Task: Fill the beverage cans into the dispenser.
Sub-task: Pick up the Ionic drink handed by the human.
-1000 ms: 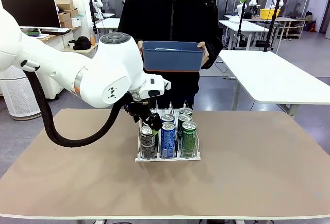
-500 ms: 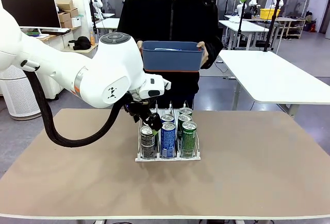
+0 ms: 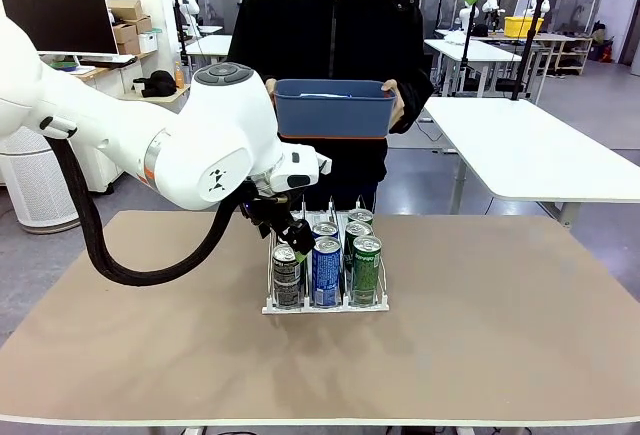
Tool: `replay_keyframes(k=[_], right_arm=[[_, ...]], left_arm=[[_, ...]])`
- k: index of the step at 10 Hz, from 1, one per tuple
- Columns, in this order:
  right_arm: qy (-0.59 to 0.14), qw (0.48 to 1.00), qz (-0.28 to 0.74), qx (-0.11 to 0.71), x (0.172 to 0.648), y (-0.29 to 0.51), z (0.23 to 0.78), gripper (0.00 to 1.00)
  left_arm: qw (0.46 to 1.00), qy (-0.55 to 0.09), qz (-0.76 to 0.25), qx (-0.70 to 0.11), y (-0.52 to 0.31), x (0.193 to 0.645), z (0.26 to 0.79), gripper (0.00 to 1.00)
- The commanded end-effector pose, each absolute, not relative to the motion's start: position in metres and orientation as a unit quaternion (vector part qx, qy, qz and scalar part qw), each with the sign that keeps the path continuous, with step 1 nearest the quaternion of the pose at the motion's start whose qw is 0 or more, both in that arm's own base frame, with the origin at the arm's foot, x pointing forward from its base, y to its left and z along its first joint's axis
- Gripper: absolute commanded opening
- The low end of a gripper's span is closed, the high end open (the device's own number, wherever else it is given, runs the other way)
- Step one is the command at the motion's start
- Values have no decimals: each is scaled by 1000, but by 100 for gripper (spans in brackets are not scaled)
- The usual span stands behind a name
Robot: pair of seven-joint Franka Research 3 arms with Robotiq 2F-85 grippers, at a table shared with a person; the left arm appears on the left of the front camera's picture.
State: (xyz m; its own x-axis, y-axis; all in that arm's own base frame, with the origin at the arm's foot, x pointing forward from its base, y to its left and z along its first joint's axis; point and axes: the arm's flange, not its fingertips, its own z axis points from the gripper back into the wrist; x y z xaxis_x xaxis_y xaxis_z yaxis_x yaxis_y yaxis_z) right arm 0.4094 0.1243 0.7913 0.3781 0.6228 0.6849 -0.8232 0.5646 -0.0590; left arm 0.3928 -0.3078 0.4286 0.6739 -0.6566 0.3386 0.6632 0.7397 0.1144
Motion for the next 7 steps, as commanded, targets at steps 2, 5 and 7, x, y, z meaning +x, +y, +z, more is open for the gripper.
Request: replay_keyframes(k=[2,5,7], right_arm=[[-341,817,440,153,410,124,791,99],[-341,817,440,153,410,124,791,99],[-341,817,440,153,410,124,791,99]], left_arm=[[915,-181,-361,-9,-308,393,429,100],[896,-156,-407,-82,-259,373,517,100],[880,-197,-422,-87,-211,367,584,100]])
